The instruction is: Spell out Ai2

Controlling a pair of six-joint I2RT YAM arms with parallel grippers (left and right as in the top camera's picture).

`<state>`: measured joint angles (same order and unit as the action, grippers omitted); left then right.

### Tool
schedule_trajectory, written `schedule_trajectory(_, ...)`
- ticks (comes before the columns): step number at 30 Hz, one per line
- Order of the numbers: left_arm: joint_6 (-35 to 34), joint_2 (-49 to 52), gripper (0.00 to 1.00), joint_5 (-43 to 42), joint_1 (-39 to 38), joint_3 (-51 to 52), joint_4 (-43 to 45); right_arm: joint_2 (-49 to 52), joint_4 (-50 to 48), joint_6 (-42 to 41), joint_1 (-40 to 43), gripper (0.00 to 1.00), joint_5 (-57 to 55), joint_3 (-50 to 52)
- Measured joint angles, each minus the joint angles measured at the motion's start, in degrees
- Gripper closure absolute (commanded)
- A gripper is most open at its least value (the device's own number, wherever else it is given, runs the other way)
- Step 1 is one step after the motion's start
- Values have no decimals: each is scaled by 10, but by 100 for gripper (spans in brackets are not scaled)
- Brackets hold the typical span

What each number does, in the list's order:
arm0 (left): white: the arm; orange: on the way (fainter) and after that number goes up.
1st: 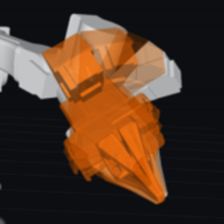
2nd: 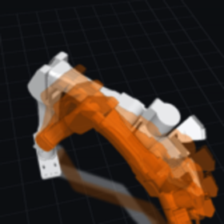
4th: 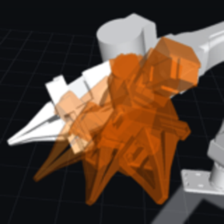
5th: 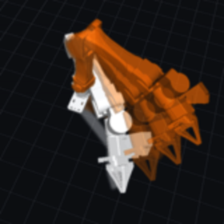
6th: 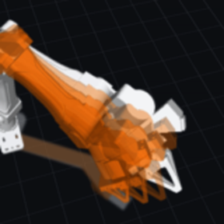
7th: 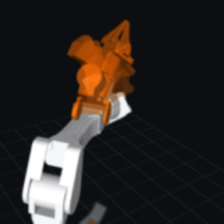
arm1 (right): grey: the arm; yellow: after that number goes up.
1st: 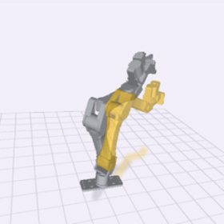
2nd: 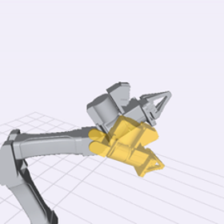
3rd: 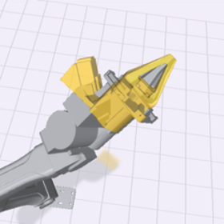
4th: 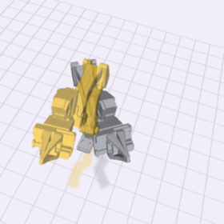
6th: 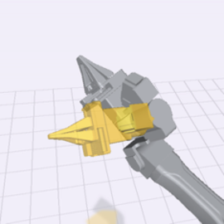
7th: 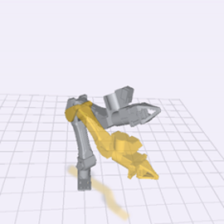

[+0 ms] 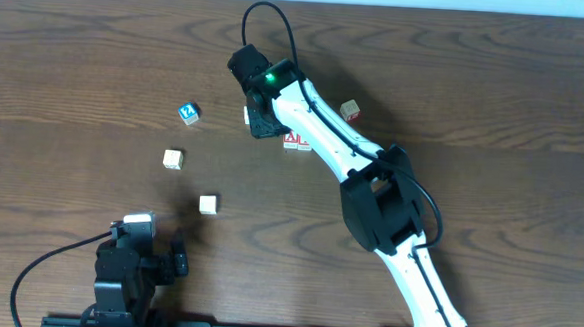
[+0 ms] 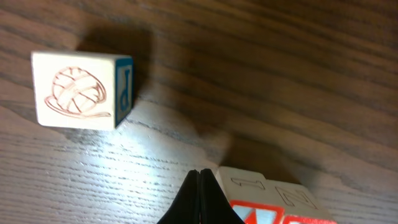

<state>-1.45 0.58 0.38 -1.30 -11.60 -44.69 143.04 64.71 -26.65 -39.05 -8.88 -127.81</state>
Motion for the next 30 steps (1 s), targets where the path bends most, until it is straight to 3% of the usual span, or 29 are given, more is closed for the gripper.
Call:
schedule_trajectory(5,0,0,5,0,0,0,0,2,9,1,1,98,0,-25)
schedule_trajectory(15,0,0,5,0,0,0,0,-14,111,37,10,98,-20,-218)
schedule_trajectory(30,0,0,5,0,0,0,0,-248,270,93,75,98,-68,-269)
